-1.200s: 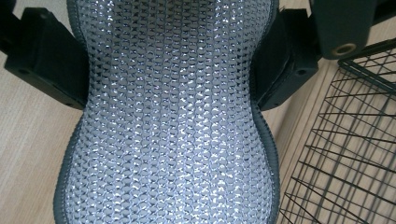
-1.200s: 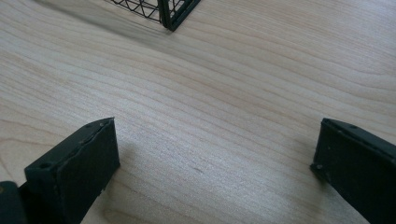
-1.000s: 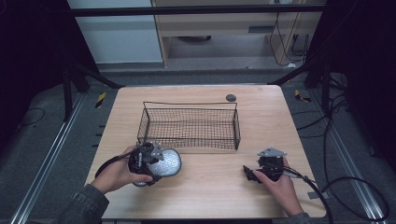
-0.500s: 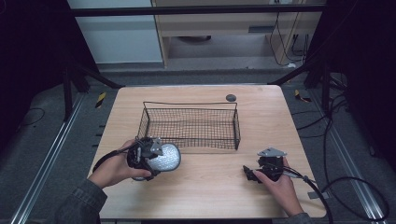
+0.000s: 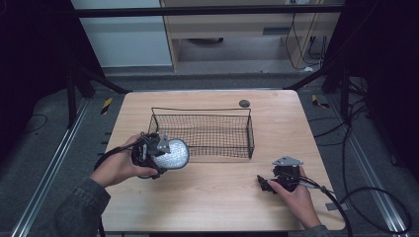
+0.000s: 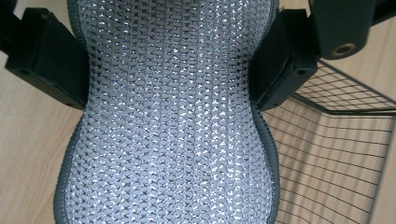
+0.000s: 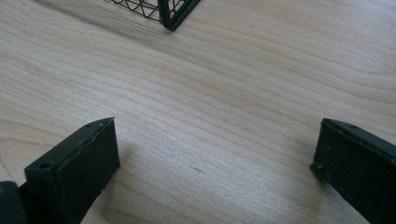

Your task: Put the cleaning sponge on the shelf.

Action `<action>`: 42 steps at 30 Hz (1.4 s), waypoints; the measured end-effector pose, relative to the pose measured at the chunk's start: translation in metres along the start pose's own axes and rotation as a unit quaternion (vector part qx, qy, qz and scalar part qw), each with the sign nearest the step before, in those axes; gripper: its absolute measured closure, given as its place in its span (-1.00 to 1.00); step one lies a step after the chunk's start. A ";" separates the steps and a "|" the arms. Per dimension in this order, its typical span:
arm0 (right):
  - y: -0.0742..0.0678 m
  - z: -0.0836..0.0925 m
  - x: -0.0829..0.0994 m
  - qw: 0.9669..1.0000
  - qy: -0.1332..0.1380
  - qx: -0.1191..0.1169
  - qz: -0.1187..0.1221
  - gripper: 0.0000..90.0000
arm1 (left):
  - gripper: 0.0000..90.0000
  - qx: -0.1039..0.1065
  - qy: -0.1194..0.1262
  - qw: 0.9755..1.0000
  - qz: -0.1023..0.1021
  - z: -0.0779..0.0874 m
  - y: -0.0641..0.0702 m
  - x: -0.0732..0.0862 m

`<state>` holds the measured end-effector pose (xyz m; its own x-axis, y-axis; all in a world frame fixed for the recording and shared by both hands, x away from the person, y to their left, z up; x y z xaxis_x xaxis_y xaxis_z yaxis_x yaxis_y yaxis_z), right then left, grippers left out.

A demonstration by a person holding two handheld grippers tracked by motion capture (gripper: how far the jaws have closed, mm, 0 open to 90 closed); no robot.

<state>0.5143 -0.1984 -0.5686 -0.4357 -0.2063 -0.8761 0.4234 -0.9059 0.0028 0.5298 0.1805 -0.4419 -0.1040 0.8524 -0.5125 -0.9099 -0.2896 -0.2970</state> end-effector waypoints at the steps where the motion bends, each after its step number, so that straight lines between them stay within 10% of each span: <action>1: 0.000 0.000 0.000 1.000 0.000 0.000 0.000 -0.99 | -0.66 -0.002 -0.002 1.000 -0.005 0.001 -0.002 -0.001; 42: 0.000 0.000 0.000 1.000 -0.001 0.000 0.000 -0.99 | -0.66 -0.041 -0.011 0.997 -0.058 0.009 -0.069 -0.024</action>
Point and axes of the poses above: each handheld gripper's, and its own axes: z roughly backward along the jaws, x roughly out of its underside, y roughly to its right, the point moved 8 cm from there along -z, roughly forward along the jaws, and after that the axes turned 15 degrees about y, right-handed, at the moved point
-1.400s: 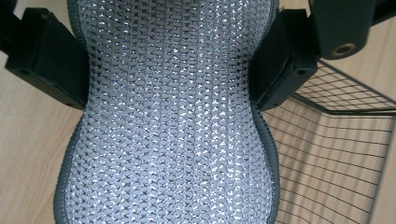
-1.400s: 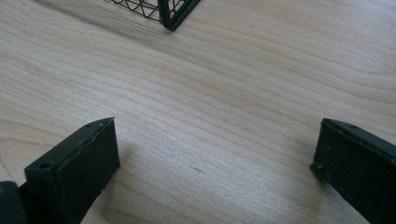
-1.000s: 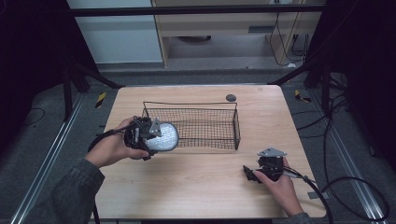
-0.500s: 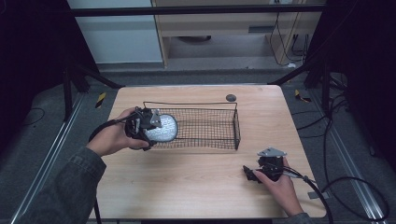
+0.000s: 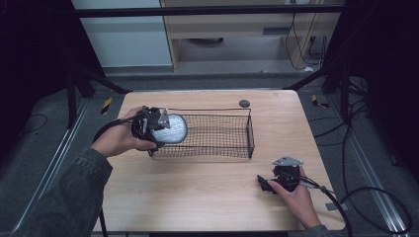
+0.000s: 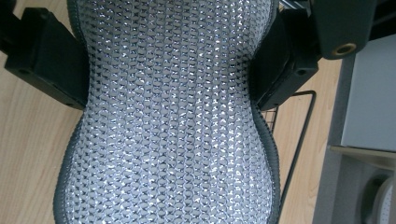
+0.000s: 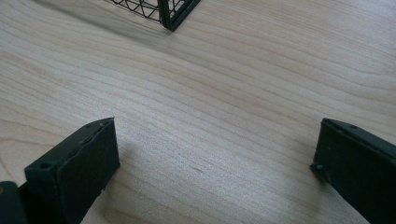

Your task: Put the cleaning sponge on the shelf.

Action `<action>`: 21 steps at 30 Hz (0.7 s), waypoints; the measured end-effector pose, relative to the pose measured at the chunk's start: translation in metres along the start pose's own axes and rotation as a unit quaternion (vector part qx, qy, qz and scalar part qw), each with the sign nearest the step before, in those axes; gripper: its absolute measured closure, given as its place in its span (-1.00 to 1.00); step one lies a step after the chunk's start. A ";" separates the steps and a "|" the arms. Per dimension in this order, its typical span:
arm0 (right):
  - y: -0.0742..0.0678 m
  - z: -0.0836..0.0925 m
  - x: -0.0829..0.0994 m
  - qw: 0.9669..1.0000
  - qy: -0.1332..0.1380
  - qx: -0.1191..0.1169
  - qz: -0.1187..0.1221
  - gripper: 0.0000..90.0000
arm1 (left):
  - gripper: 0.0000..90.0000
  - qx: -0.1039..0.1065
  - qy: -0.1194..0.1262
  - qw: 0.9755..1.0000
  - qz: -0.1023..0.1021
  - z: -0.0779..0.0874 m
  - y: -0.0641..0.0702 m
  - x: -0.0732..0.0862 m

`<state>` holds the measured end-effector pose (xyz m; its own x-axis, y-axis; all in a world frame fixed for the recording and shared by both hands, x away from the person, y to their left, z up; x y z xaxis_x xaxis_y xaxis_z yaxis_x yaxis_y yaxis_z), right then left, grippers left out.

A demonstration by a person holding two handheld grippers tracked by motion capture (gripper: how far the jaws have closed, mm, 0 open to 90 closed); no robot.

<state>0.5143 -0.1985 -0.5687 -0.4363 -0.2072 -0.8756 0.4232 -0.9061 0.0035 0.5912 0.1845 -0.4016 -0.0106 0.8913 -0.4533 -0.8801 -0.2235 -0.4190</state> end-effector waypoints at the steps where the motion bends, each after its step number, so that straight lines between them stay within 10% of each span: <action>1: 0.000 0.000 0.000 1.000 0.000 0.000 0.000 -0.99 | -0.66 0.000 0.001 1.000 0.001 0.000 -0.001 0.000; 21: 0.000 0.000 0.000 1.000 0.000 0.000 0.001 -0.99 | -0.67 0.016 -0.005 1.000 -0.022 -0.017 -0.016 -0.013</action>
Point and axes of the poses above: each handheld gripper's, and its own axes: z roughly backward along the jaws, x roughly out of its underside, y roughly to its right, the point moved 8 cm from there along -z, roughly forward along the jaws, and after that the axes turned 15 degrees about y, right-handed, at the moved point
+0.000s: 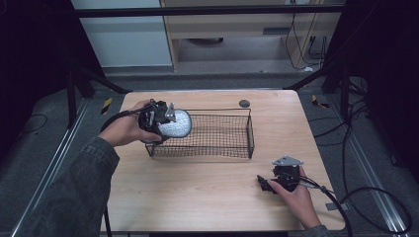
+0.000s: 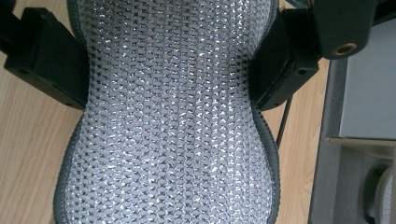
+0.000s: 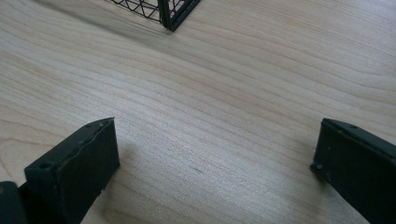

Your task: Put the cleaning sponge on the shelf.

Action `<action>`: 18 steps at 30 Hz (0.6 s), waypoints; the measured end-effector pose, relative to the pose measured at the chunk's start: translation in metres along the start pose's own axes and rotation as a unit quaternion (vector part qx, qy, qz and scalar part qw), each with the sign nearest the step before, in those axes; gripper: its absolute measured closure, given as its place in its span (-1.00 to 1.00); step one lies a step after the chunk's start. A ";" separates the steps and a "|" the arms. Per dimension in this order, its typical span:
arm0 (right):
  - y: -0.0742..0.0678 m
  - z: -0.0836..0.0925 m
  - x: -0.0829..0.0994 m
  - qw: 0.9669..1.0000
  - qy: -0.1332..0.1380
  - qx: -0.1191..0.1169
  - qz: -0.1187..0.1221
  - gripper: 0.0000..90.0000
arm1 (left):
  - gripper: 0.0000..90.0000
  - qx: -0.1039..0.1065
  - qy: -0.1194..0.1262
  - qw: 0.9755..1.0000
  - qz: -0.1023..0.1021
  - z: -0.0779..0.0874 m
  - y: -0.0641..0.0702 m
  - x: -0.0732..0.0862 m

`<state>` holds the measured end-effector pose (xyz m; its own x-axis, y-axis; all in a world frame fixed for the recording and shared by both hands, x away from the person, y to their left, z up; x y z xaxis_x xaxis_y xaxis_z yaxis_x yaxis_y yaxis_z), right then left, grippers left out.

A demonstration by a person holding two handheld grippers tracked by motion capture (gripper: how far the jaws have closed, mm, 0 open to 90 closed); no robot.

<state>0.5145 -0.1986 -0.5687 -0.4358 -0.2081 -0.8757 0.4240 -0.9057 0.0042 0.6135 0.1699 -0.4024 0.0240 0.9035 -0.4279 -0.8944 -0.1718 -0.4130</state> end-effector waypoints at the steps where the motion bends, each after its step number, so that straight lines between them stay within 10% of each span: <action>1: 0.000 0.000 0.000 1.000 0.000 0.000 0.000 -0.99 | -0.67 0.000 0.000 1.000 0.000 0.000 0.000 0.000; 18: 0.000 0.000 0.000 1.000 0.000 0.000 0.000 -0.99 | -0.67 0.023 0.002 1.000 -0.019 -0.014 -0.009 -0.003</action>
Point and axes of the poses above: each handheld gripper's, and its own axes: z roughly backward along the jaws, x roughly out of its underside, y roughly to its right, the point moved 8 cm from there along -z, roughly forward along the jaws, and after that the axes turned 15 degrees about y, right-handed, at the moved point
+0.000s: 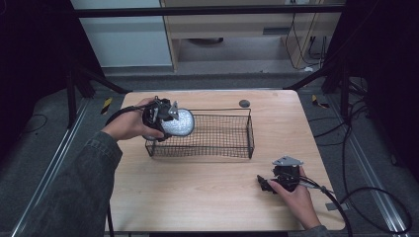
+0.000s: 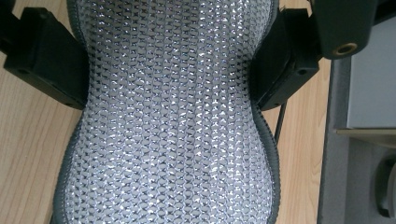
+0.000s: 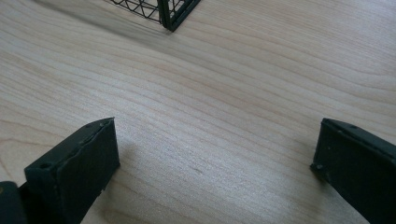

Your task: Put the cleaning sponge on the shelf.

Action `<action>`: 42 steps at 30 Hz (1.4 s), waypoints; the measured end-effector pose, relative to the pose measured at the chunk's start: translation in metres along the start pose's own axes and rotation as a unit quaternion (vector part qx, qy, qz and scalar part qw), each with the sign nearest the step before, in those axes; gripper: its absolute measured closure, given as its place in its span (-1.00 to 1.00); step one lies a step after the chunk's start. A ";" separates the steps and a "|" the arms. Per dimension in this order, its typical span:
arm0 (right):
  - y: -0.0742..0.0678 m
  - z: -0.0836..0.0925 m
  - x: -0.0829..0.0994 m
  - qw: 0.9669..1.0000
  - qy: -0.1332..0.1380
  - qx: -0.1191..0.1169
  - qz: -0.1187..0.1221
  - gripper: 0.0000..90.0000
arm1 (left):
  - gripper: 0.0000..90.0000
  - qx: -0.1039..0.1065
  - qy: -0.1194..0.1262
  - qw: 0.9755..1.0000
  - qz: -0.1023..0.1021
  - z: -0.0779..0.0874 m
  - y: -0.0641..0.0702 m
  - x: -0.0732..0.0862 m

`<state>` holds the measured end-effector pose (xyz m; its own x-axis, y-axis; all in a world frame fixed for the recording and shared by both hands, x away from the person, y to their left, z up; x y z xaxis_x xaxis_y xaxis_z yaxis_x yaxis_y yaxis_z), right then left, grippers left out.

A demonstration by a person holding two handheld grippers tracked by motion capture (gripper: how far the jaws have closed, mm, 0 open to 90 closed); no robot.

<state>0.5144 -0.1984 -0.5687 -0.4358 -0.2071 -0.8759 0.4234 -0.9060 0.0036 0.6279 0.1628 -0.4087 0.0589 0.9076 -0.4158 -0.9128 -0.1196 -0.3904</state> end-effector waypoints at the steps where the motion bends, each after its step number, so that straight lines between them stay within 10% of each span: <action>1: 0.000 0.000 0.000 1.000 0.000 0.001 0.000 -0.99 | -0.67 0.000 0.000 1.000 0.000 0.000 0.000 0.000; 42: 0.000 0.000 0.000 1.000 0.000 0.001 0.000 -0.99 | -0.68 0.029 0.002 0.999 -0.015 -0.031 0.005 -0.004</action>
<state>0.5144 -0.1985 -0.5687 -0.4364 -0.2064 -0.8757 0.4217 -0.9067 0.0036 0.6351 0.1456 -0.4344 0.0873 0.9088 -0.4079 -0.9323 -0.0697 -0.3550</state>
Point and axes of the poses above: each handheld gripper's, and its own axes: z roughly backward along the jaws, x roughly out of its underside, y roughly to its right, the point moved 8 cm from there along -z, roughly forward along the jaws, and after that the axes turned 15 degrees about y, right-handed, at the moved point
